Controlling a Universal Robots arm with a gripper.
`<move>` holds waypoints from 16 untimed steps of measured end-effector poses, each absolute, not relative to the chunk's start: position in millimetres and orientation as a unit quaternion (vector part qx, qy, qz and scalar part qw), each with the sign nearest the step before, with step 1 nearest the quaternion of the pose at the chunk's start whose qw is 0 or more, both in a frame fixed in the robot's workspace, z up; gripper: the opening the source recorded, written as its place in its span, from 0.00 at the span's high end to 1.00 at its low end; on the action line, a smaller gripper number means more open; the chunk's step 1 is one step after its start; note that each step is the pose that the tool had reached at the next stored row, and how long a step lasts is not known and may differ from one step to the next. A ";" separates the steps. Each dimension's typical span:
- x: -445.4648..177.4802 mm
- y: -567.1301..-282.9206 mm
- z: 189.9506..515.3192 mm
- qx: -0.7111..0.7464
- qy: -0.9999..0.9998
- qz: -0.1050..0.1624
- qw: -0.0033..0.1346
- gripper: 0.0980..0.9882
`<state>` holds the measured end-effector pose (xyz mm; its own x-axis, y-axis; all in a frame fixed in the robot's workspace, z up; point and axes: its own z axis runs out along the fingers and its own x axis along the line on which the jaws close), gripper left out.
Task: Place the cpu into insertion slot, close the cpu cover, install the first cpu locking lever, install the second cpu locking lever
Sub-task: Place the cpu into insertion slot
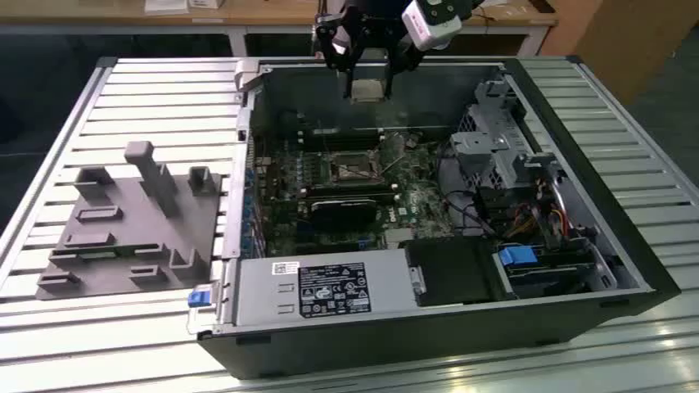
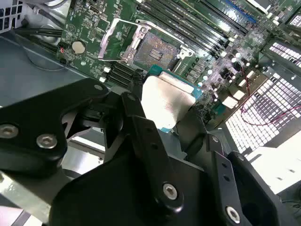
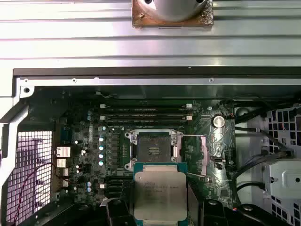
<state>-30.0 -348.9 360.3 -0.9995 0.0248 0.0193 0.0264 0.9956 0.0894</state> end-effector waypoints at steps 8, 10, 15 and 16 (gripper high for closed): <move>-30.0 -348.9 360.3 -0.013 -0.999 -0.045 0.009 0.51; -30.0 -348.9 360.3 -0.013 -0.999 -0.045 0.009 0.51; -30.1 -348.9 357.8 -0.013 -0.999 -0.045 0.009 0.51; -30.2 -348.9 356.4 -0.013 -0.999 -0.045 0.009 0.51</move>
